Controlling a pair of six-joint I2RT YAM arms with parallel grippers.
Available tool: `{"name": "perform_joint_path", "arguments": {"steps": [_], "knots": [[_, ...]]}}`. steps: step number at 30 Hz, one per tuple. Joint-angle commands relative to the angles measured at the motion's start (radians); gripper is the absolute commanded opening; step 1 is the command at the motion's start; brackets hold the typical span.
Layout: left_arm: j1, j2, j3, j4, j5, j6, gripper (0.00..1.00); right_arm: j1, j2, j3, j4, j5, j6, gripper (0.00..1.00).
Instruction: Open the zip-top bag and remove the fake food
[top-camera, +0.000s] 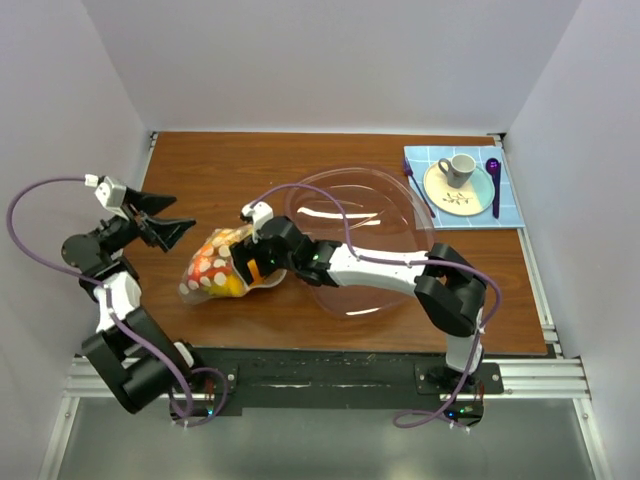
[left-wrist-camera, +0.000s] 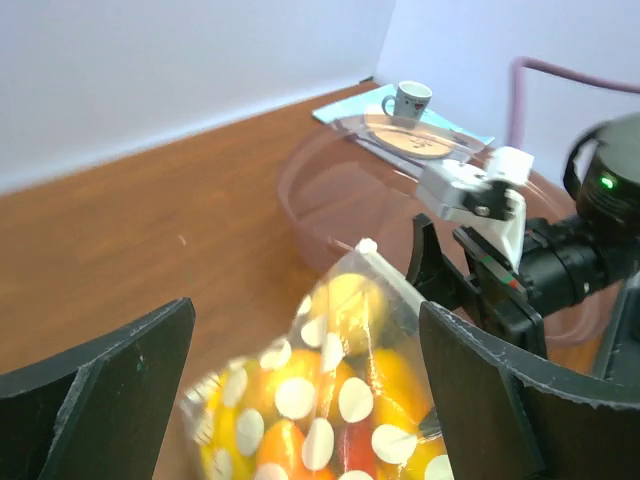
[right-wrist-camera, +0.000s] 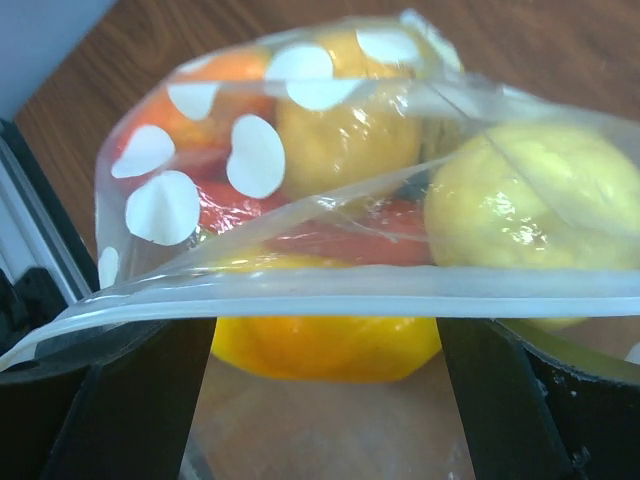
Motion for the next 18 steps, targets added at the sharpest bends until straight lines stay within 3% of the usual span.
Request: {"name": "perform_joint_path", "arguments": {"steps": [1, 5, 10, 14, 18], "knots": [[0.033, 0.128, -0.111, 0.661, 0.216, -0.319, 1.0, 0.066, -0.07, -0.059, -0.011, 0.105, 0.02, 0.95], [0.065, 0.196, -0.169, 0.663, 0.218, -0.273, 1.0, 0.093, -0.079, -0.12, -0.006, 0.148, 0.054, 0.94], [0.022, 0.132, -0.235, 0.672, 0.216, -0.24, 1.0, 0.11, -0.059, -0.177, 0.027, 0.142, 0.091, 0.93], [-0.106, 0.028, -0.094, 0.675, 0.149, -0.404, 1.0, 0.121, -0.056, -0.214, 0.078, 0.127, 0.108, 0.93], [-0.13, 0.154, 0.172, 0.675, 0.057, -0.666, 1.0, 0.13, -0.047, -0.208, 0.089, 0.133, 0.109, 0.94]]}}
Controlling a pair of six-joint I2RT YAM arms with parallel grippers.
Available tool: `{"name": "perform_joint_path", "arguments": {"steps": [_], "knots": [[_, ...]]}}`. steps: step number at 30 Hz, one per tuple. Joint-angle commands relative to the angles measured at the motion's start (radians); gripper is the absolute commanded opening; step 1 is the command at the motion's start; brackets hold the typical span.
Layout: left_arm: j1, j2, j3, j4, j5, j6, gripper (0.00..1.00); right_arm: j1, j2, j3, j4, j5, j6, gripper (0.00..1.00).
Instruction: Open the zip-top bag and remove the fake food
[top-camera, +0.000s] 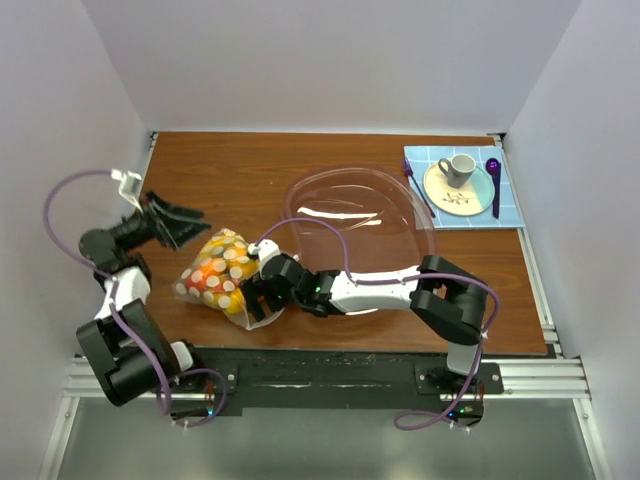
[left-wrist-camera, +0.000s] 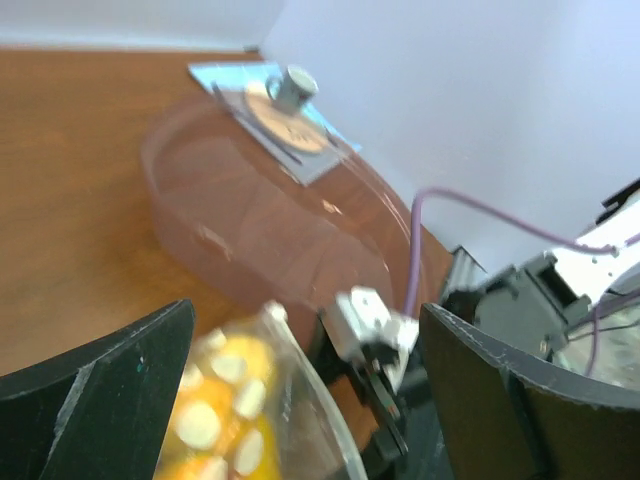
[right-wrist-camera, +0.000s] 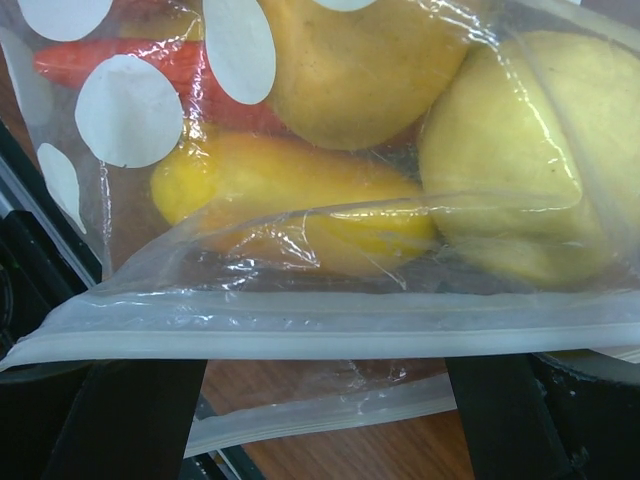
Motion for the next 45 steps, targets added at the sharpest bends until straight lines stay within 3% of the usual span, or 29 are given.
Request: {"name": "perform_joint_path", "arguments": {"steps": [1, 4, 5, 6, 7, 8, 9, 10, 11, 13, 16, 23, 28, 39, 45], "knots": [[-0.015, 0.131, 0.311, 0.607, 0.026, -0.391, 1.0, 0.019, -0.009, 0.01, 0.072, 0.032, 0.024, 0.93], [-0.035, 0.247, 0.513, 0.576, -0.034, -0.515, 1.0, 0.022, -0.002, 0.01, 0.078, 0.031, 0.034, 0.93], [-0.061, 0.263, 0.602, 0.534, -0.05, -0.491, 1.0, 0.025, 0.001, 0.012, 0.08, 0.029, 0.035, 0.93], [-0.072, 0.254, 0.636, 0.342, -0.073, -0.434, 1.0, 0.026, 0.004, 0.01, 0.081, 0.029, 0.04, 0.93], [-0.102, 0.237, 0.717, 0.165, -0.127, -0.174, 1.0, 0.031, 0.009, 0.01, 0.083, 0.028, 0.041, 0.93], [-0.127, 0.178, 0.791, -0.111, -0.165, 0.075, 1.0, 0.034, 0.012, 0.012, 0.083, 0.029, 0.043, 0.93], [-0.162, 0.156, 0.914, -0.983, -0.248, 0.417, 1.0, 0.036, 0.014, 0.015, 0.081, 0.029, 0.043, 0.93], [-0.338, 0.157, 1.224, -1.37, -0.581, 1.109, 1.0, 0.039, 0.015, 0.016, 0.083, 0.026, 0.044, 0.93], [-0.448, 0.177, 1.298, -1.588, -0.727, 1.278, 1.0, 0.04, 0.018, 0.021, 0.081, 0.026, 0.044, 0.93], [-0.539, 0.195, 1.351, -1.582, -0.925, 1.309, 1.0, 0.045, 0.026, 0.035, 0.074, 0.037, 0.043, 0.93], [-0.523, 0.257, 1.342, -1.688, -1.015, 1.309, 1.0, 0.046, 0.029, 0.055, 0.054, 0.051, 0.041, 0.93], [-0.434, 0.131, 0.855, -1.702, -1.103, 1.457, 1.0, 0.046, 0.021, 0.021, 0.063, 0.055, 0.034, 0.93], [-0.345, 0.139, 0.551, -1.687, -1.182, 1.596, 1.0, 0.048, 0.015, -0.002, 0.088, 0.063, 0.031, 0.93], [-0.279, 0.061, 0.394, -1.783, -1.051, 1.724, 1.0, 0.048, 0.029, -0.004, 0.098, 0.072, 0.037, 0.96], [-0.289, 0.097, 0.258, -1.707, -0.968, 1.743, 1.0, 0.053, 0.064, 0.029, 0.078, 0.095, 0.029, 0.99]]}}
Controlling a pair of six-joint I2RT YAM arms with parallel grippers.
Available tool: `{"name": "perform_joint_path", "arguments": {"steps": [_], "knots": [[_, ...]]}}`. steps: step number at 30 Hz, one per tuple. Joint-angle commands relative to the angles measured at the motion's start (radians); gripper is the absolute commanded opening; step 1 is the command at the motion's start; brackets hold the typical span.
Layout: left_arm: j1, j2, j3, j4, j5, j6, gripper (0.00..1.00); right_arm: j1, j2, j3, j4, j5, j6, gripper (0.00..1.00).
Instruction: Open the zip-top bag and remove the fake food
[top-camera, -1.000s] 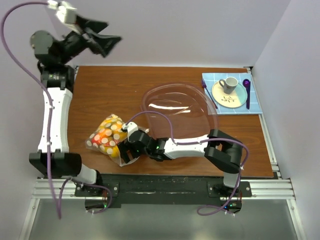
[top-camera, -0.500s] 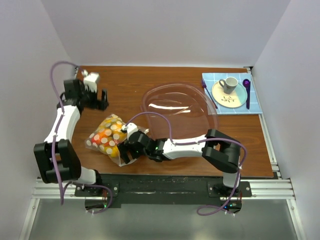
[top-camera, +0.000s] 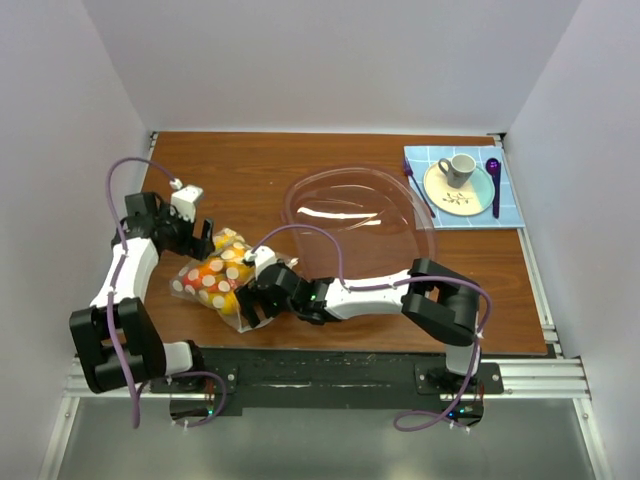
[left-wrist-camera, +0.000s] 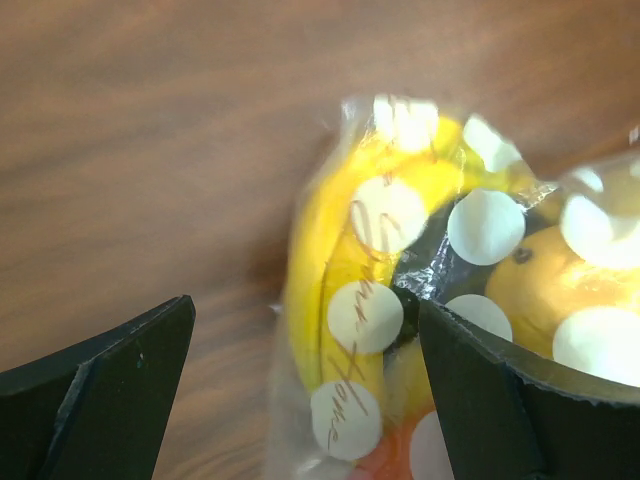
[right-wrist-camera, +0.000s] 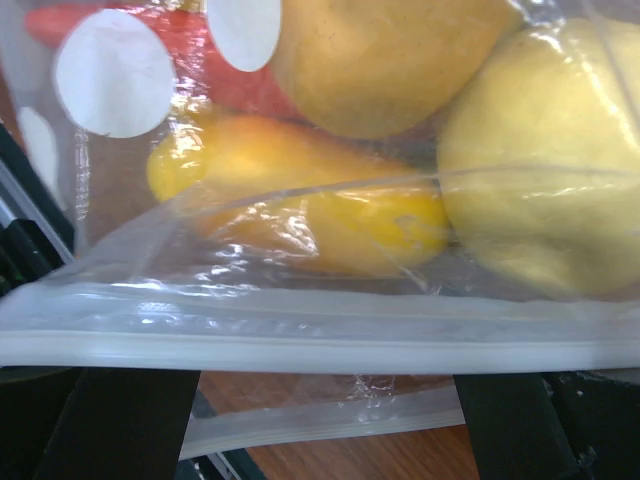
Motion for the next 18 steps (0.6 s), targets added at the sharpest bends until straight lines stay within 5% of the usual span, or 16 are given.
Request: {"name": "perform_joint_path", "arguments": {"steps": [1, 13, 16, 17, 18], "knots": [[-0.011, 0.045, -0.08, 0.049, 0.08, 0.049, 1.0, 0.01, 0.03, 0.039, 0.019, 0.055, -0.007, 0.99], [-0.04, 0.033, -0.151, 0.081, 0.092, 0.112, 1.0, 0.056, 0.089, 0.184, -0.07, 0.206, -0.163, 0.99], [-0.048, 0.026, -0.176, 0.076, 0.098, 0.138, 0.71, 0.06, 0.113, 0.22, -0.094, 0.2, -0.179, 0.99], [-0.048, 0.024, -0.177, 0.078, 0.094, 0.139, 0.46, 0.059, 0.121, 0.226, -0.108, 0.195, -0.179, 0.99], [-0.046, 0.022, -0.179, 0.078, 0.091, 0.138, 0.34, 0.063, 0.119, 0.224, -0.11, 0.19, -0.18, 0.99]]}}
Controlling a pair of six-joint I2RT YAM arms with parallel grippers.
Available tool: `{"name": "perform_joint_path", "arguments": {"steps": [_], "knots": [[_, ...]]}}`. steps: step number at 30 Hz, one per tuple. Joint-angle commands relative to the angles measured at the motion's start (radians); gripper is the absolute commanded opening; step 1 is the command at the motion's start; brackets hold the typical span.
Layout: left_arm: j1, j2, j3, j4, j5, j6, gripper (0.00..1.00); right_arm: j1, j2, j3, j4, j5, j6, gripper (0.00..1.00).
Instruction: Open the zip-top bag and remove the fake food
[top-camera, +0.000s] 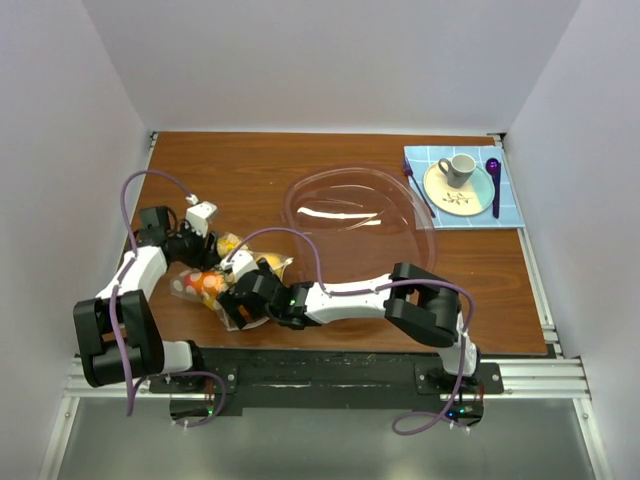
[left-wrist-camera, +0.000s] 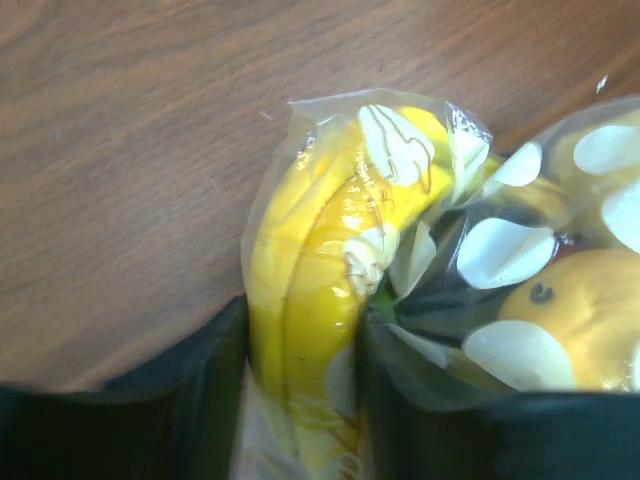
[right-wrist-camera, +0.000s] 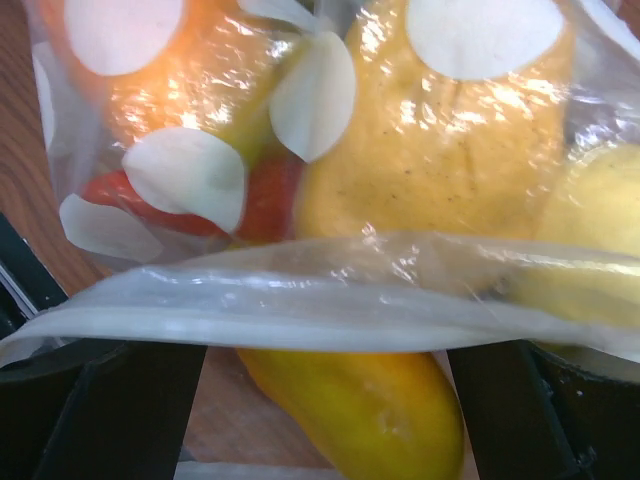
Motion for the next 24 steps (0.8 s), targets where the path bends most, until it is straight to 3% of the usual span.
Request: {"name": "perform_joint_path", "arguments": {"steps": [1, 3, 7, 10, 13, 16, 24], "knots": [[-0.012, -0.014, -0.036, -0.017, -0.012, 0.063, 0.19, 0.009, 0.009, 0.041, -0.029, 0.024, -0.045, 0.99], [-0.01, -0.011, -0.024, -0.014, -0.024, 0.057, 0.14, 0.016, 0.004, 0.022, -0.033, 0.021, -0.045, 0.99], [-0.012, -0.007, 0.002, -0.008, -0.043, 0.049, 0.13, 0.024, -0.019, -0.022, -0.033, 0.026, -0.036, 0.96], [-0.01, -0.005, 0.013, -0.008, -0.05, 0.04, 0.13, 0.025, -0.04, -0.057, -0.029, 0.021, -0.028, 0.86], [-0.01, -0.005, 0.019, -0.005, -0.07, 0.038, 0.13, 0.025, -0.057, -0.071, -0.029, 0.017, -0.022, 0.58], [-0.01, -0.01, 0.03, -0.012, -0.076, 0.038, 0.12, 0.03, -0.081, -0.067, -0.033, 0.032, -0.028, 0.4], [-0.01, -0.056, 0.091, -0.062, -0.105, 0.069, 0.13, 0.03, -0.23, -0.071, -0.121, 0.145, -0.025, 0.26]]}}
